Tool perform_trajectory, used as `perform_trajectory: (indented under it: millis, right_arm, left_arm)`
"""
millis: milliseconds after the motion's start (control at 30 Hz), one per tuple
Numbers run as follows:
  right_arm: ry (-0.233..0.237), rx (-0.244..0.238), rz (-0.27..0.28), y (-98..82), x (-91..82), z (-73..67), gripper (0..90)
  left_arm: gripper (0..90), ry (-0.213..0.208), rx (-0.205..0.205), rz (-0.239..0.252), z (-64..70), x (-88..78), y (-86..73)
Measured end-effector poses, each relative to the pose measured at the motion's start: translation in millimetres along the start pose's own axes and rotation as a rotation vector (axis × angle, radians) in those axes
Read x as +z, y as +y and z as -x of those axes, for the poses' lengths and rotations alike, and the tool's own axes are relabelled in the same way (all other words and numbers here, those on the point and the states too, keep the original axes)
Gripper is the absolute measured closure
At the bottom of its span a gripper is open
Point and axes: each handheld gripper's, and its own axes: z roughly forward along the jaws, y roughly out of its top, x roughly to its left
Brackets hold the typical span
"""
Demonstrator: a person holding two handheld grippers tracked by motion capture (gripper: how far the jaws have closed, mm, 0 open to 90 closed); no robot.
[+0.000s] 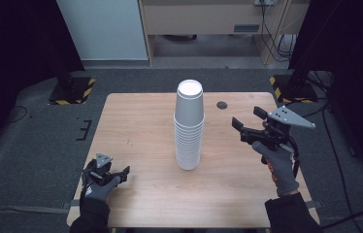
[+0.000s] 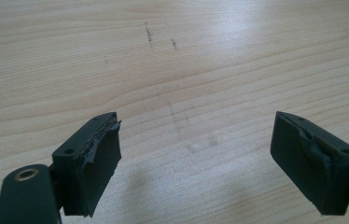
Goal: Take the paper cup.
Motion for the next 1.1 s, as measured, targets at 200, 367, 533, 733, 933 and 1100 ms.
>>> perform_trajectory:
  millis: [200,367,533,733,933,1100]
  right_arm:
    - [0.03,-0.014,0.006,10.7,8.7,-10.8,13.1]
    - [0.052,-0.013,0.014,16.9,17.1,-19.1,13.1]
    - [0.072,-0.015,0.013,23.0,27.5,-26.9,13.1]
    - [0.104,-0.018,0.021,28.5,35.9,-37.9,13.1]
    - [0.132,-0.035,0.023,34.6,44.2,-49.9,13.0]
    - [0.149,-0.042,0.022,36.4,51.5,-58.0,13.0]
  left_arm:
    - [14.8,-0.001,-0.002,-0.003,-0.4,0.1,-0.3]
    - [14.7,0.0,0.0,-0.004,-1.0,0.0,-0.3]
    - [14.7,0.0,-0.003,-0.003,-0.9,0.0,-0.4]
    - [14.7,0.0,-0.001,-0.002,-1.1,-0.5,-0.3]
    - [14.7,-0.001,-0.001,-0.002,-1.4,-0.7,-0.3]
    - [14.6,0.0,-0.002,-0.001,-1.2,-0.8,-0.1]
